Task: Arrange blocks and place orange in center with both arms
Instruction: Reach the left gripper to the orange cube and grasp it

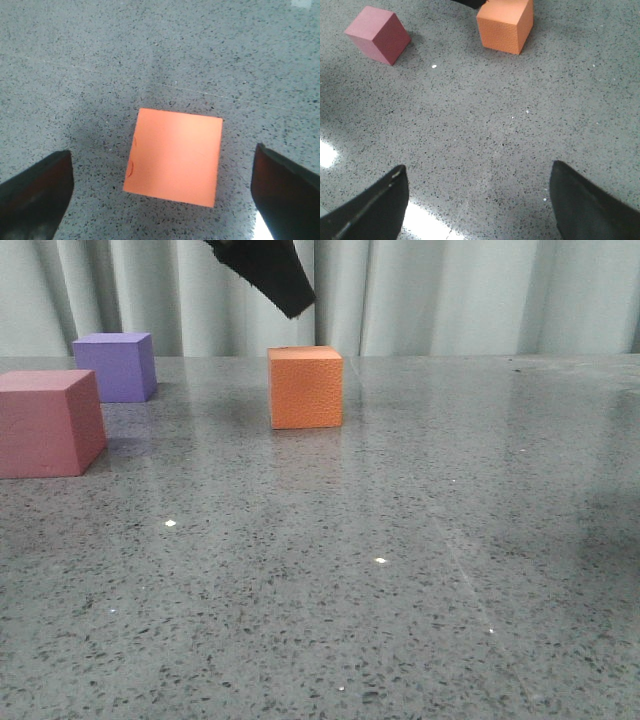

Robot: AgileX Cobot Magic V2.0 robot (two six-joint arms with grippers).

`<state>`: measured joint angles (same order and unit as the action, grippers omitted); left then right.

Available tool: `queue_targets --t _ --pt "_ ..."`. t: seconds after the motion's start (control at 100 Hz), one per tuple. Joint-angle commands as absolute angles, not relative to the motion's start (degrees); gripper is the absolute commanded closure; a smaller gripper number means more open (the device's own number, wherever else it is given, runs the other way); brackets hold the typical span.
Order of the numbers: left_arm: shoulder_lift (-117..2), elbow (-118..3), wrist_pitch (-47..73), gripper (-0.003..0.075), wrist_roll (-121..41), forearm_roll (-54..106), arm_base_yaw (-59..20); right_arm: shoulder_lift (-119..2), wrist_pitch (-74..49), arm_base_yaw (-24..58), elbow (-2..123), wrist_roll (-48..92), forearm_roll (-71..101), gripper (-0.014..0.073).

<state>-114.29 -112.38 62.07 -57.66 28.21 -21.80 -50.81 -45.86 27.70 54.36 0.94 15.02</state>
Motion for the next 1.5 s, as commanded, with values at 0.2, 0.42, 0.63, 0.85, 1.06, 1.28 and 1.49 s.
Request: queue_targets --t 0.2,0.42,0.63,0.85,1.06,1.28,1.49 --pt "-114.2 -114.2 59.3 0.0029 -58.6 34.5 -22.4 -50.3 -43.1 27.5 55.7 1.5 15.9 0.0013" --pt "-116.4 -114.2 59.1 0.0029 -58.7 34.6 -22.4 -50.3 -42.3 27.5 54.8 1.5 15.9 0.0013" --pt "-118.3 -114.2 60.5 0.0029 -58.7 35.6 -22.4 -50.3 -42.1 27.5 52.5 1.5 15.9 0.0013" --pt "-118.7 -114.2 61.5 0.003 -60.0 34.9 -22.4 -50.3 -40.8 27.5 52.5 1.5 15.9 0.0013" --pt "-119.2 -114.2 62.8 0.0169 -60.0 34.8 -22.4 -50.3 -40.4 27.5 52.5 1.5 16.0 0.0013" --pt "-119.2 -114.4 62.8 0.0465 -60.0 34.8 -22.4 -50.3 -40.4 27.5 52.5 1.5 16.4 0.0013" --pt "-119.2 -116.7 64.6 0.0551 -59.3 34.8 -22.4 -50.3 -40.4 27.5 52.5 1.5 16.4 0.0013"
